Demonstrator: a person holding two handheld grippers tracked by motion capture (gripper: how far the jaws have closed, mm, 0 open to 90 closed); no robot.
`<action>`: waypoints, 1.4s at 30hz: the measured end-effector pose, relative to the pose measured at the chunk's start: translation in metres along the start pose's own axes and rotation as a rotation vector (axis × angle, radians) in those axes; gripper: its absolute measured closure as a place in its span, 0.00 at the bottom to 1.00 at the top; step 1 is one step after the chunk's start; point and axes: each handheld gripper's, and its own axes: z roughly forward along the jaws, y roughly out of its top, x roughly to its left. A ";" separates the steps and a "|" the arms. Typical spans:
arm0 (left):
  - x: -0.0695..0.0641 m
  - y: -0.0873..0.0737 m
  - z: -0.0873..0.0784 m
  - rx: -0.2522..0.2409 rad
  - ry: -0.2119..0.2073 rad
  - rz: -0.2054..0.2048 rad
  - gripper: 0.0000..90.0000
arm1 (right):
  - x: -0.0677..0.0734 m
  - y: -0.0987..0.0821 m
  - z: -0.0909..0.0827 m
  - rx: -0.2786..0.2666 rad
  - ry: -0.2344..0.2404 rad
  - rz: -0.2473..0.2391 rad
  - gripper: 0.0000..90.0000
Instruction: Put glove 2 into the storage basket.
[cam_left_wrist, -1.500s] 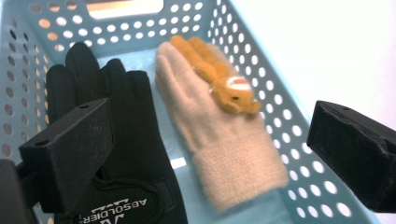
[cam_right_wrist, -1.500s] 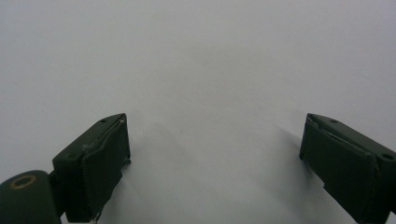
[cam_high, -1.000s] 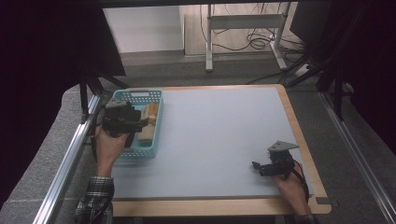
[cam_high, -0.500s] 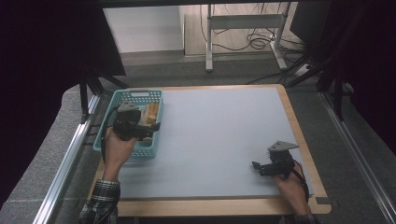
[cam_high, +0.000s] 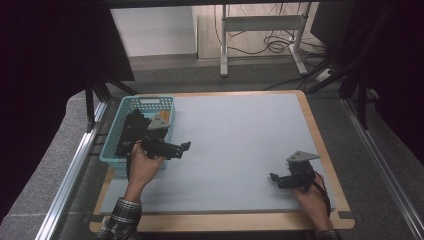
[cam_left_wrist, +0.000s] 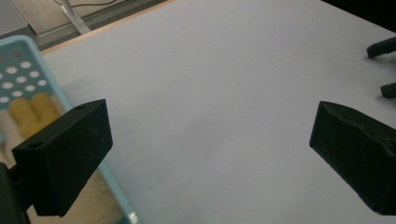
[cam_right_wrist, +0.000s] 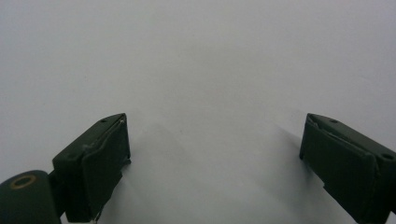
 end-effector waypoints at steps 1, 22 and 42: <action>0.000 0.000 0.000 0.000 0.000 0.000 0.00 | 0.000 0.000 0.000 0.000 0.000 0.000 0.09; -0.062 -0.009 0.031 -0.005 -0.078 0.105 0.00 | 0.000 0.000 0.000 0.001 0.000 0.001 0.09; -0.067 -0.073 0.055 0.035 -0.104 0.052 0.00 | 0.000 0.000 0.000 0.001 -0.001 0.001 0.09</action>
